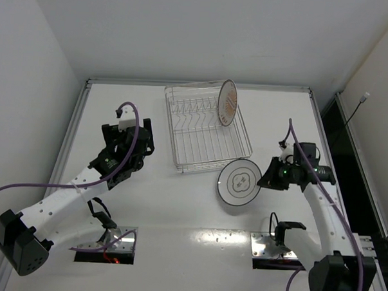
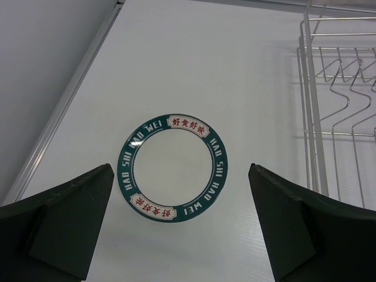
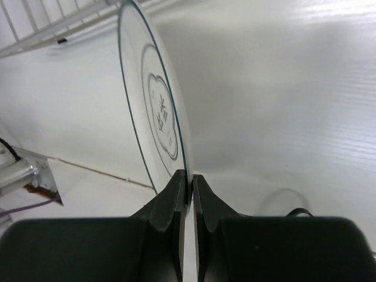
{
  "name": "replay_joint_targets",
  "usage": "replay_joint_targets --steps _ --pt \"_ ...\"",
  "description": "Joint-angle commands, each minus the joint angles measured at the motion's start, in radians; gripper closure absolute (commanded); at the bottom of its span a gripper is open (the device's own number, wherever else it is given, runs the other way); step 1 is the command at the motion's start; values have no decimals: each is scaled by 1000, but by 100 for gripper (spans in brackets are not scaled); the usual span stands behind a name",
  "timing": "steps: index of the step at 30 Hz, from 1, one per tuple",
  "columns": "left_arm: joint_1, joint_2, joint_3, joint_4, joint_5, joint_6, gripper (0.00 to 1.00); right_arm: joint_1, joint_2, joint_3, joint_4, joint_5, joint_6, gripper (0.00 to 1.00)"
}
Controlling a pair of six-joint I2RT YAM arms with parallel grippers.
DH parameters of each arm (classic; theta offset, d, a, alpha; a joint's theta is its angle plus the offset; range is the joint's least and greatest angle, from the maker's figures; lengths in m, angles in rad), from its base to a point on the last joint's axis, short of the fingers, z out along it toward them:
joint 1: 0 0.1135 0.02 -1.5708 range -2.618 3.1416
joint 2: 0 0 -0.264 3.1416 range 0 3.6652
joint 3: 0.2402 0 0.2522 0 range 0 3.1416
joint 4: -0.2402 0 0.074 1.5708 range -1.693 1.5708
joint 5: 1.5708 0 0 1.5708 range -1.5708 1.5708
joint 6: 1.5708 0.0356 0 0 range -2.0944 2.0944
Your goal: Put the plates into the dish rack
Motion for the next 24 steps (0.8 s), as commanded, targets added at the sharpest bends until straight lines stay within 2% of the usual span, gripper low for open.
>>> replay_joint_targets --steps 1,6,12,20,24 --pt "-6 -22 31 6 -33 4 0 35 -14 166 -82 118 -6 100" --pt "-6 -13 31 6 -33 4 0 77 5 358 16 238 74 100" --pt "-6 -13 31 6 -42 4 0 181 141 670 93 416 92 100" --pt "-6 -13 31 6 -33 4 0 356 475 931 227 695 19 100" --pt "-6 -4 31 6 -33 4 0 439 699 1153 237 856 -70 100"
